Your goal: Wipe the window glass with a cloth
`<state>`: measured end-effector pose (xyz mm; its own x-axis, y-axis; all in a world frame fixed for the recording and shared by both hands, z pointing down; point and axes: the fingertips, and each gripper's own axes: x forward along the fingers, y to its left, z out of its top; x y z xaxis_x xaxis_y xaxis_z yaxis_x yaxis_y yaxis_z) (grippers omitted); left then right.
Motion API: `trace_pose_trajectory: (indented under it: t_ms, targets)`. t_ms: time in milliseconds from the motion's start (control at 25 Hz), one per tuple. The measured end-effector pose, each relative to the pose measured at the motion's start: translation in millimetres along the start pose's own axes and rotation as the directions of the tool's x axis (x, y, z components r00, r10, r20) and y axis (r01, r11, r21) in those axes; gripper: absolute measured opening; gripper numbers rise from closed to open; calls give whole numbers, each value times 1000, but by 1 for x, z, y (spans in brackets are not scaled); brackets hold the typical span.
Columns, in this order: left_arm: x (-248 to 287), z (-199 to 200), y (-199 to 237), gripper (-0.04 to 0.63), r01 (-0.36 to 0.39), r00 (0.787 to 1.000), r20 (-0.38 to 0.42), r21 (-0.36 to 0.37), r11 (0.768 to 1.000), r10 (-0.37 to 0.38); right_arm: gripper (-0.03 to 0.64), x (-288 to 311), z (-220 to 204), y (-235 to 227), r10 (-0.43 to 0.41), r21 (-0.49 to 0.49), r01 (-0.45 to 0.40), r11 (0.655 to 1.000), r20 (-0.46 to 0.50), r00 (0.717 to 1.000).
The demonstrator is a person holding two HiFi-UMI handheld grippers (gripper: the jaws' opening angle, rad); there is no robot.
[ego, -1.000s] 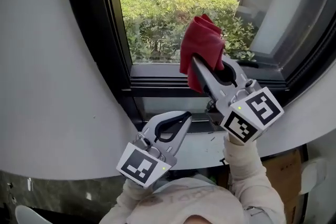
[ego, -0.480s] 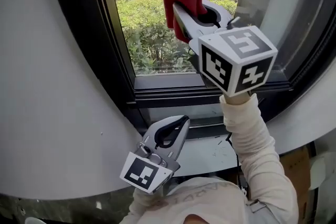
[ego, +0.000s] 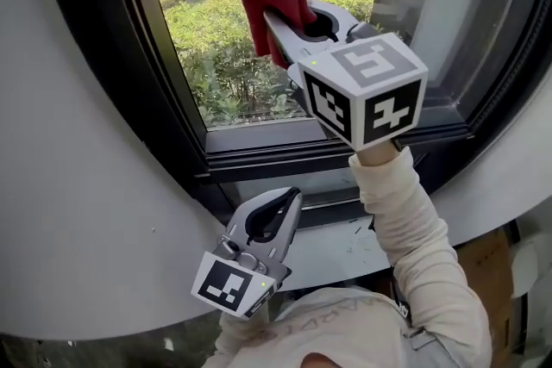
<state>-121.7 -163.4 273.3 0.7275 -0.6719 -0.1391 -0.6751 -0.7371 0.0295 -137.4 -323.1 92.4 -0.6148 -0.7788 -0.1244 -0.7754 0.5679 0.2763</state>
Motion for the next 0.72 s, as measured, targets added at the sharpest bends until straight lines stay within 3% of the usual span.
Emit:
trace_pose_trajectory:
  t_ms: [720]
  targets:
    - [87, -13, -75, 0, 113, 992, -66, 21, 993, -111, 60, -112, -28, -163, -198, 21, 198, 980, -17, 980]
